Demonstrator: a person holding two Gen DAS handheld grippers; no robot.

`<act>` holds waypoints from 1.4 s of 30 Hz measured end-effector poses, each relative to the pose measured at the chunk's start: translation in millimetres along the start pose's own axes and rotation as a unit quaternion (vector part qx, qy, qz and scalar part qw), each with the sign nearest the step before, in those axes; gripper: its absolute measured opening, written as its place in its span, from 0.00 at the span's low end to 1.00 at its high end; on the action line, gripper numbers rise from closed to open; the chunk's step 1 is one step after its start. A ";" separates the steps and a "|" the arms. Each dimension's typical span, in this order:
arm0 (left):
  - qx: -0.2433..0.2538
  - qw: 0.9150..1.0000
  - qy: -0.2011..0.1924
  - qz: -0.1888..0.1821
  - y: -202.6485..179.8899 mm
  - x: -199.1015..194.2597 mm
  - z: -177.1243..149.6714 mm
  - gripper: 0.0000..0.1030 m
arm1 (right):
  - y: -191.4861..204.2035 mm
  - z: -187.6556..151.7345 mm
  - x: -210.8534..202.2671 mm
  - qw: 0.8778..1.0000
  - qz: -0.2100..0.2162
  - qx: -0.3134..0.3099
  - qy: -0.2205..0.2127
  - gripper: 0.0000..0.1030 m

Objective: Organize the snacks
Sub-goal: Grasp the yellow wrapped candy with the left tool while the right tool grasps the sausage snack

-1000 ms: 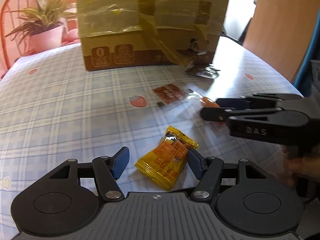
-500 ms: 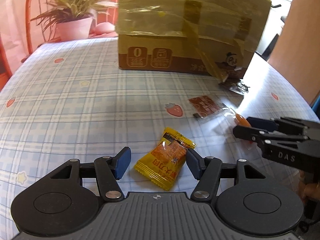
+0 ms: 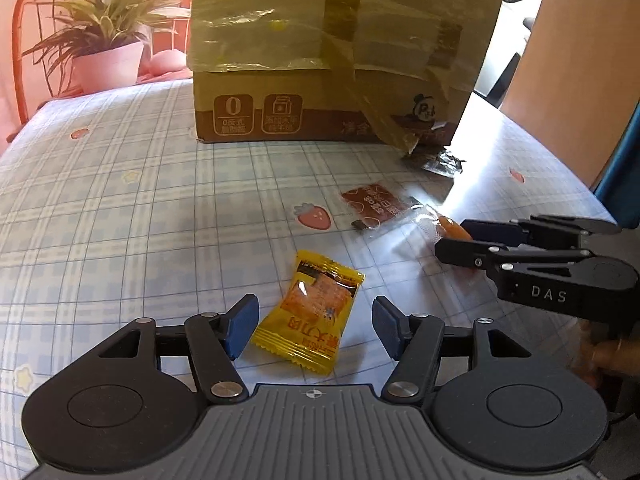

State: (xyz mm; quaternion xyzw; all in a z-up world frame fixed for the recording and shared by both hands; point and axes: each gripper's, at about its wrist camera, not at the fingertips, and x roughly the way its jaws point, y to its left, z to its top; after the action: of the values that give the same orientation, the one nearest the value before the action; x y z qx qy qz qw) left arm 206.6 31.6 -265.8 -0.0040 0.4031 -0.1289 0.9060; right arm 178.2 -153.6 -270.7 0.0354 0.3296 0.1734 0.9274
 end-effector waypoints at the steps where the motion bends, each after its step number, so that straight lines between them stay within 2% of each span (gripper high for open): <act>1: -0.005 1.000 -0.003 -0.001 2.0 -0.7 -0.2 0.59 | 0.1 0.0 0.1 1.000 0.000 0.000 0.000 0.38; 4: -0.015 1.000 -0.013 0.013 5.6 -1.8 -1.8 0.42 | 0.0 0.0 0.2 1.000 0.000 0.001 0.000 0.38; 5: -0.021 1.000 -0.016 0.013 7.3 -2.2 -2.3 0.41 | -0.1 -0.1 0.1 1.000 0.001 0.001 0.000 0.38; 7: -0.035 0.999 -0.022 0.010 10.7 -3.0 -3.6 0.33 | -0.3 -0.1 0.2 1.000 0.002 0.003 0.000 0.39; 11: -0.051 0.998 -0.029 0.005 14.1 -4.0 -4.7 0.32 | -0.3 -0.2 0.5 1.000 0.002 0.004 0.000 0.39; 28: -0.062 0.996 -0.065 -0.006 10.6 -16.9 -6.8 0.31 | 2.8 -0.9 0.8 1.000 -0.003 -0.002 0.001 0.39; 37: -0.071 0.994 -0.083 -0.008 12.3 -25.9 -4.9 0.31 | 9.4 7.8 9.2 0.999 -0.021 -0.031 0.022 0.40; 42: -0.081 0.992 -0.097 -0.006 17.8 -34.3 -1.2 0.31 | 10.7 9.1 7.2 0.999 -0.026 -0.030 0.024 0.34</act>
State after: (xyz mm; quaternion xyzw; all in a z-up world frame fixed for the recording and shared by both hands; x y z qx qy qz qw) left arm 187.8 57.0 -243.6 -0.0921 0.3222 -0.1000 0.9369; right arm 185.9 -140.6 -266.0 -0.0048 0.3471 0.1592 0.9242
